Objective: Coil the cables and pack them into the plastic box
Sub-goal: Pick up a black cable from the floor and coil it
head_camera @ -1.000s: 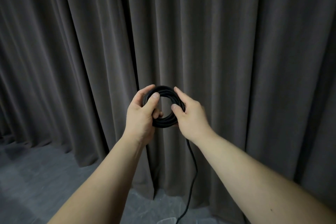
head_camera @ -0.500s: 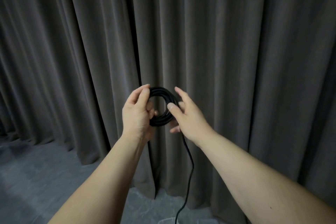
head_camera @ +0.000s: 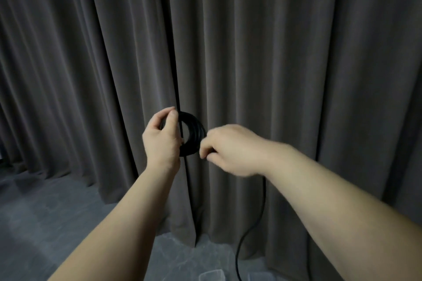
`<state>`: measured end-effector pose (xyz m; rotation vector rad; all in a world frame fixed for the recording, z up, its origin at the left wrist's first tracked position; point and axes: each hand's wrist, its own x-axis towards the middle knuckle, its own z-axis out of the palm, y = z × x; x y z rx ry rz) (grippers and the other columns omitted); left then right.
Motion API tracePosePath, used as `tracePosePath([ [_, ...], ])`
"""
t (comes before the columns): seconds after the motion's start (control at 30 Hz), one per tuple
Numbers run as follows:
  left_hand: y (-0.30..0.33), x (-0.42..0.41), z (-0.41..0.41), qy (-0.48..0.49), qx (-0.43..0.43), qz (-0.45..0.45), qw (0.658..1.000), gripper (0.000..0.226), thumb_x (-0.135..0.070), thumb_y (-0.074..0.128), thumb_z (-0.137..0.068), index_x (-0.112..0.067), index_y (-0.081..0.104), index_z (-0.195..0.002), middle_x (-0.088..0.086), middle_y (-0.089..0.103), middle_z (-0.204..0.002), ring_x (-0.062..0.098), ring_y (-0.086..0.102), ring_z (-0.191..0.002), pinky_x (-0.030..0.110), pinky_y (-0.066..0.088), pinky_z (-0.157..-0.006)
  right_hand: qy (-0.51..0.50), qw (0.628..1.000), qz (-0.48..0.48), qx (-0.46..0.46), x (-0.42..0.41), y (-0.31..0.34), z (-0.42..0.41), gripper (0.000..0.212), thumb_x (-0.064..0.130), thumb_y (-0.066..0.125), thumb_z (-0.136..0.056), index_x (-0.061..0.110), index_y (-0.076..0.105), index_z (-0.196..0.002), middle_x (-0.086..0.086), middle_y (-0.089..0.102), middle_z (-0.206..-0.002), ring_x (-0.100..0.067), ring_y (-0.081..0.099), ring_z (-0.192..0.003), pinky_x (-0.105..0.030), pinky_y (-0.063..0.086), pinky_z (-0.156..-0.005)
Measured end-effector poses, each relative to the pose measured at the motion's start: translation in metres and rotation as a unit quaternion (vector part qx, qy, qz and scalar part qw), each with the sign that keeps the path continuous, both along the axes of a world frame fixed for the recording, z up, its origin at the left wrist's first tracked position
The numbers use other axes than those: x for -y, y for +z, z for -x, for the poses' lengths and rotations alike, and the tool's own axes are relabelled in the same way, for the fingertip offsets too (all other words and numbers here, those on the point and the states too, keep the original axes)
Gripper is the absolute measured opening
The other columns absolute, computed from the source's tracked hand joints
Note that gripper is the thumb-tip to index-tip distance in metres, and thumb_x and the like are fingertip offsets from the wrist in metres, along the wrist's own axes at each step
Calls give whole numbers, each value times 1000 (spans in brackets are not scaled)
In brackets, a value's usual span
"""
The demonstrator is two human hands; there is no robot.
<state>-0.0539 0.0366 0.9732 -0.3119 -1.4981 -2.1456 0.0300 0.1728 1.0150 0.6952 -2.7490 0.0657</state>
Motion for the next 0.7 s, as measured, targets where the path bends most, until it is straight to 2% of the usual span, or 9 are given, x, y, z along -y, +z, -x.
tracePosePath([
  [0.1, -5, -9, -8, -38, -6, 66, 997, 16, -31, 55, -96, -27, 71, -96, -5, 63, -68, 15, 58, -62, 33, 50, -61, 29, 986, 109, 124, 2, 22, 1, 34, 9, 51, -89, 26, 71, -110, 9, 70, -107, -8, 63, -97, -23, 49, -90],
  [0.17, -8, -11, -12, -62, -10, 91, 994, 24, -42, 50, -93, -32, 72, -93, 2, 72, -90, 23, 69, -88, 42, 56, -78, 47, 976, 169, 132, -1, 20, 3, 28, 8, 55, -89, 25, 72, -104, 8, 71, -98, -4, 64, -89, -18, 50, -84],
  [0.2, -9, -11, -14, -78, -12, 95, 992, 27, -42, 47, -95, -30, 71, -95, 6, 73, -95, 25, 69, -92, 43, 56, -80, 61, 965, 222, 127, -1, 16, 4, 22, 6, 57, -88, 22, 70, -98, 5, 72, -93, -6, 66, -86, -20, 51, -82],
  [0.3, -11, -16, -22, -129, -21, 105, 986, 35, -31, 37, -105, -18, 69, -100, 9, 72, -87, 18, 63, -68, 33, 52, -65, 70, 923, 371, 74, -2, 0, 14, 13, 7, 67, -82, 18, 59, -82, 1, 72, -76, -12, 69, -74, -31, 55, -78],
  [0.37, -12, -20, -27, -151, -12, 103, 983, 37, -30, 34, -106, -17, 69, -100, 6, 71, -82, 15, 55, -58, 29, 48, -59, 10, 929, 370, -15, -6, -6, 20, 26, 26, 79, -71, 21, 53, -75, 7, 65, -62, -9, 62, -62, -32, 54, -66],
  [0.43, -14, -23, -29, -178, 5, 70, 982, 36, -30, 36, -105, -17, 69, -101, 7, 66, -74, 15, 48, -50, 29, 43, -55, -70, 935, 339, -79, -9, -7, 21, 47, 47, 84, -59, 20, 46, -68, 8, 54, -56, -10, 50, -55, -30, 44, -54],
  [0.53, -15, -25, -28, -196, 22, 48, 979, 32, -27, 39, -104, -15, 69, -99, 6, 53, -63, 13, 37, -43, 28, 38, -50, -158, 929, 325, -79, -12, -8, 20, 61, 63, 81, -49, 19, 40, -63, 7, 47, -54, -15, 42, -53, -31, 36, -51],
  [0.63, -15, -25, -27, -185, 18, 25, 982, 29, -24, 41, -103, -13, 67, -99, -1, 41, -50, 11, 31, -40, 25, 34, -46, -83, 899, 429, -11, -18, -13, 24, 45, 40, 83, -62, 20, 42, -61, 9, 40, -51, -13, 35, -51, -28, 29, -50],
  [0.7, -15, -22, -23, -171, 24, 2, 985, 28, -23, 42, -103, -13, 67, -97, -2, 38, -47, 11, 29, -40, 24, 31, -45, 16, 834, 547, 71, -26, -13, 24, 27, 11, 75, -76, 18, 50, -68, 9, 44, -49, -10, 37, -48, -26, 30, -50],
])
